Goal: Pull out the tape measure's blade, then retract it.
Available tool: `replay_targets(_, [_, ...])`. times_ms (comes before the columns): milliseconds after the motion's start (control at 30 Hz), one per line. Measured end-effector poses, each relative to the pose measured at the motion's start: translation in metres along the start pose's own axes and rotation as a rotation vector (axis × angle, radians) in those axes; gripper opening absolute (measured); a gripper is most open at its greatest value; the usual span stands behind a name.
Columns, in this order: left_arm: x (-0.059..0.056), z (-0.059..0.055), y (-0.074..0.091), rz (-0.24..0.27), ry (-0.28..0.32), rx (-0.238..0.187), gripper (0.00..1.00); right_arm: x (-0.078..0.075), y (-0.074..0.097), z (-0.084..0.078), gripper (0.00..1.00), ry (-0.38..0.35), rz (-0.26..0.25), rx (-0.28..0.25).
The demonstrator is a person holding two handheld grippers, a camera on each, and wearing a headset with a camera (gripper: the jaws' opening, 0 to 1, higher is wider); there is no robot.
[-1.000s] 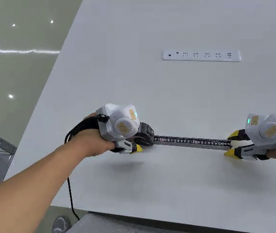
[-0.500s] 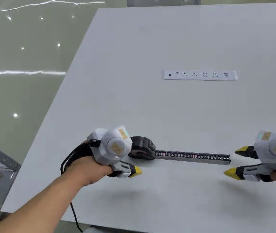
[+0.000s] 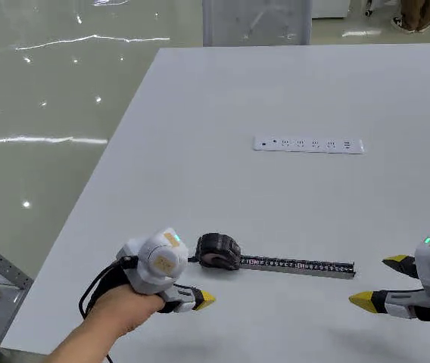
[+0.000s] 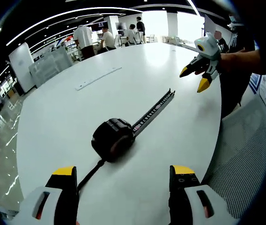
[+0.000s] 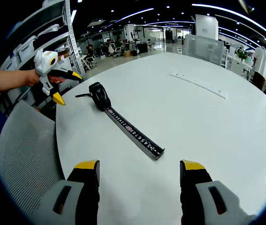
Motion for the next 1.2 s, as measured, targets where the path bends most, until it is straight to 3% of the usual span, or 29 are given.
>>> replay_targets(100, [-0.002,0.002,0.007,0.018,0.023,-0.014,0.78,0.007,0.008,-0.001,0.69,-0.021,-0.009,-0.010])
replay_targets(167, [-0.003,0.004,0.012,0.027,0.079,-0.043,0.80,0.012,0.013,-0.001,0.73,-0.036,-0.017,-0.014])
replay_targets(567, [-0.010,0.001,0.046,0.055,0.174,-0.067,0.92,0.032,0.041,-0.008,0.89,-0.074,-0.027,-0.013])
replay_targets(667, [-0.013,0.000,0.055,0.063,0.234,-0.083,0.94,0.039,0.050,-0.007,0.90,-0.080,-0.030,-0.015])
replay_targets(733, [-0.015,-0.001,0.061,0.061,0.314,-0.103,0.96,0.041,0.057,-0.005,0.90,-0.095,-0.038,-0.027])
replay_targets(800, [-0.015,-0.005,0.068,0.074,0.340,-0.100,0.98,0.042,0.062,-0.003,0.91,-0.110,-0.043,-0.041])
replay_targets(900, [-0.016,-0.005,0.078,0.080,0.438,-0.139,1.00,0.043,0.070,-0.001,0.91,-0.135,-0.053,-0.059])
replay_targets(1000, [-0.017,-0.012,0.088,0.099,0.426,-0.130,1.00,0.047,0.076,0.001,0.91,-0.151,-0.055,-0.070])
replay_targets(1200, [-0.022,-0.014,0.105,0.115,0.453,-0.145,1.00,0.056,0.083,0.004,0.93,-0.164,-0.066,-0.087])
Point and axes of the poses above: the centre of the closed fingertips' face, and the gripper's own axes: y roughly backward along the fingers, x roughly to its left, z roughly out of its top, the point moved 1 cm from there along y, roughly backward along the fingers, and after that the axes turned 3 degrees about -y, right-handed, at the moved point
